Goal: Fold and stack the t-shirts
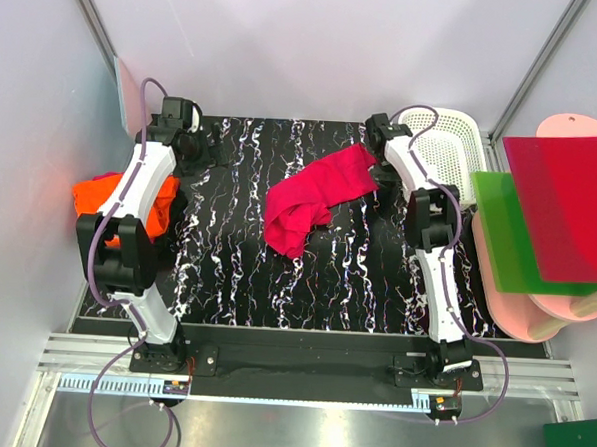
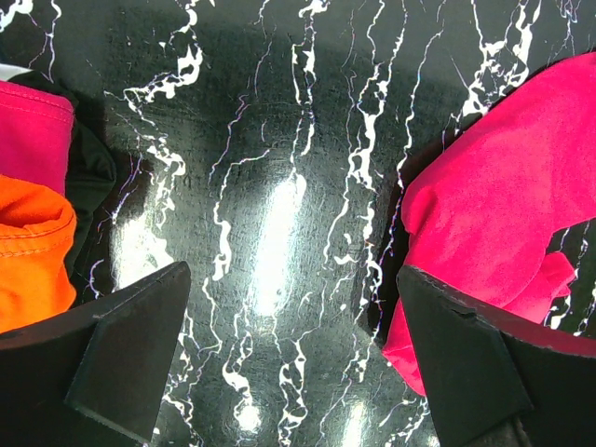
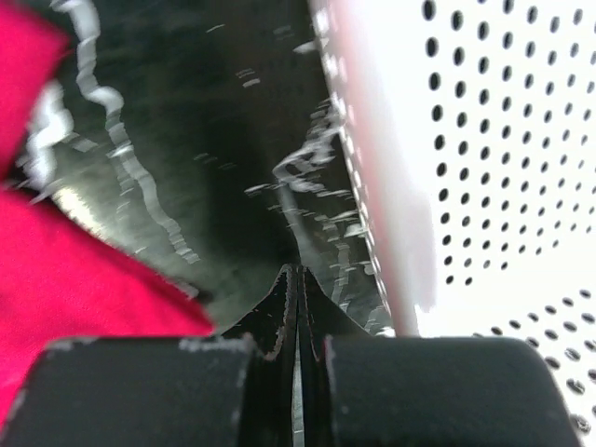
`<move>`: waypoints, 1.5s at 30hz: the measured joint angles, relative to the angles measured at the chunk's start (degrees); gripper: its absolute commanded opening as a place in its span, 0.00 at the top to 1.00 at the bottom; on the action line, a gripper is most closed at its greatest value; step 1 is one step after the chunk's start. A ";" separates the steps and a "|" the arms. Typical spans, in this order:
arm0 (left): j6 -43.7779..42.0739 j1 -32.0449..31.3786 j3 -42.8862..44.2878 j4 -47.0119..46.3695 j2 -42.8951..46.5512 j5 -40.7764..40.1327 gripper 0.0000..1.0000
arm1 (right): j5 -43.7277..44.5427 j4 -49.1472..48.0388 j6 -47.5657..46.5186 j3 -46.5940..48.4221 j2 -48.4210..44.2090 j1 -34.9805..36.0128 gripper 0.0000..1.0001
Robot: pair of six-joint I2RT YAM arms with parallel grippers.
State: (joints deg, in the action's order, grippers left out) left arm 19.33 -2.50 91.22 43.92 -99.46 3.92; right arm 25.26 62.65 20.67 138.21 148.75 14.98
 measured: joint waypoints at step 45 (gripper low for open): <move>-1.49 0.00 -2.89 0.02 1.95 2.36 0.01 | 9.66 -7.80 4.61 11.58 5.03 -6.43 1.00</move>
State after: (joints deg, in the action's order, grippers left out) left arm 17.85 -2.50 88.33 43.94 -97.51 6.28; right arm 34.92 54.85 25.28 149.80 153.77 8.56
